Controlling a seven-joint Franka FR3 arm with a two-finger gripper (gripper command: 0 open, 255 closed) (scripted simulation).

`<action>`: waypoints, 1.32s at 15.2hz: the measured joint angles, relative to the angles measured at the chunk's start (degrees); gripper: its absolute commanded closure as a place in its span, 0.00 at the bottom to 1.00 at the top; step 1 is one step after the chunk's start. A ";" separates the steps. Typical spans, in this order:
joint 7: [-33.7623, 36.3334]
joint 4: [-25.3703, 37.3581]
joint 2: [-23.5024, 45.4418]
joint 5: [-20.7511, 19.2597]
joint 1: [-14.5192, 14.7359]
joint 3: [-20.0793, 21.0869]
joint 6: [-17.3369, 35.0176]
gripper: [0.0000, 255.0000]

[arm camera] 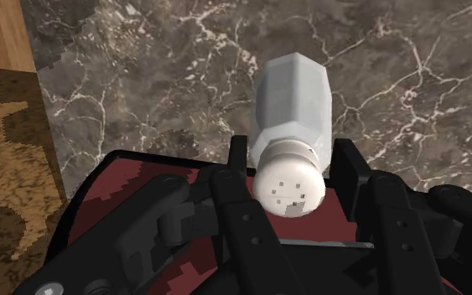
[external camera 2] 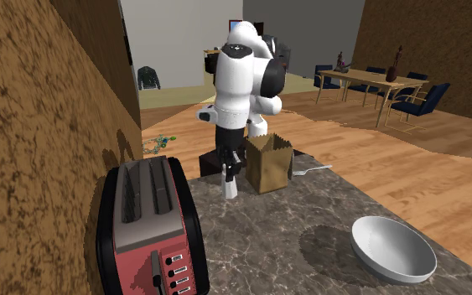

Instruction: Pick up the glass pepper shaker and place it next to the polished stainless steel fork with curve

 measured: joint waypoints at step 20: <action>4.42 -8.62 -13.19 6.44 1.54 3.89 -3.66 1.00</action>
